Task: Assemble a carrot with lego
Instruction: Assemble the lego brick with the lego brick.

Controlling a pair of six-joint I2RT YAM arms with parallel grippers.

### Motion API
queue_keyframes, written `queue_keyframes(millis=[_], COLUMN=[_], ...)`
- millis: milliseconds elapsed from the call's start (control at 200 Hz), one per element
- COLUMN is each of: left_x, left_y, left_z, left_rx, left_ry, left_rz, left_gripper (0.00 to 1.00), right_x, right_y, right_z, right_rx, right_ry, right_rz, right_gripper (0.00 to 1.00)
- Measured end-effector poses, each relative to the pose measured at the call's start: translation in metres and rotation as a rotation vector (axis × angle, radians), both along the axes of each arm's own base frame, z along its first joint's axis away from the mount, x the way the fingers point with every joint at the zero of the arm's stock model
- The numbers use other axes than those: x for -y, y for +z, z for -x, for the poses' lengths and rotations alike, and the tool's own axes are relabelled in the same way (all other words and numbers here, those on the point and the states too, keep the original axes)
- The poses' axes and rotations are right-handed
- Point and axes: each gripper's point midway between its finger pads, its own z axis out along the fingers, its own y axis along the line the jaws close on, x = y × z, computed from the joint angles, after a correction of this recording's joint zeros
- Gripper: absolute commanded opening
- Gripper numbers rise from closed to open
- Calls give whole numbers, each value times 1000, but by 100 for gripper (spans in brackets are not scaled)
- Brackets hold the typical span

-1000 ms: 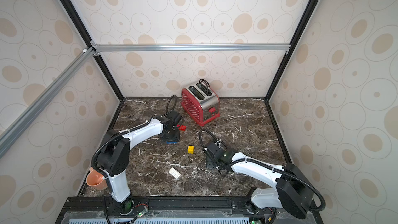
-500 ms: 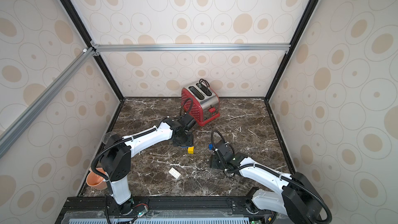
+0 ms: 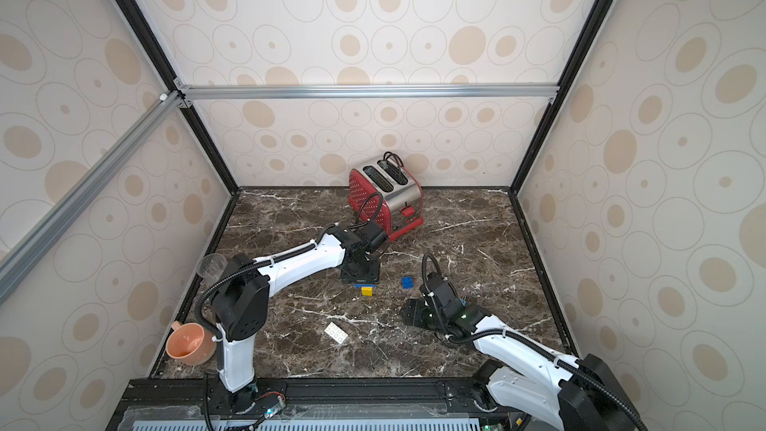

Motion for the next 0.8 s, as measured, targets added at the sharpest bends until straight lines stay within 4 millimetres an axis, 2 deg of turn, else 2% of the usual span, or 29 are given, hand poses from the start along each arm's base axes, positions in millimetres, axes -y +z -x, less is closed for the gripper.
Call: queue_keyframes(millis=[346, 796], left_x=[-3, 2], left_y=[-10, -10], left_z=[6, -3], left_rx=[-27, -15], left_ry=[-45, -89], left_rz=[-49, -74], left_gripper=[52, 51], right_x=[1, 2], right_y=[-2, -3], right_z=[1, 1], right_rx=[-6, -8], right_ry=[1, -2], right_rz=[-6, -4], right_gripper=[82, 82])
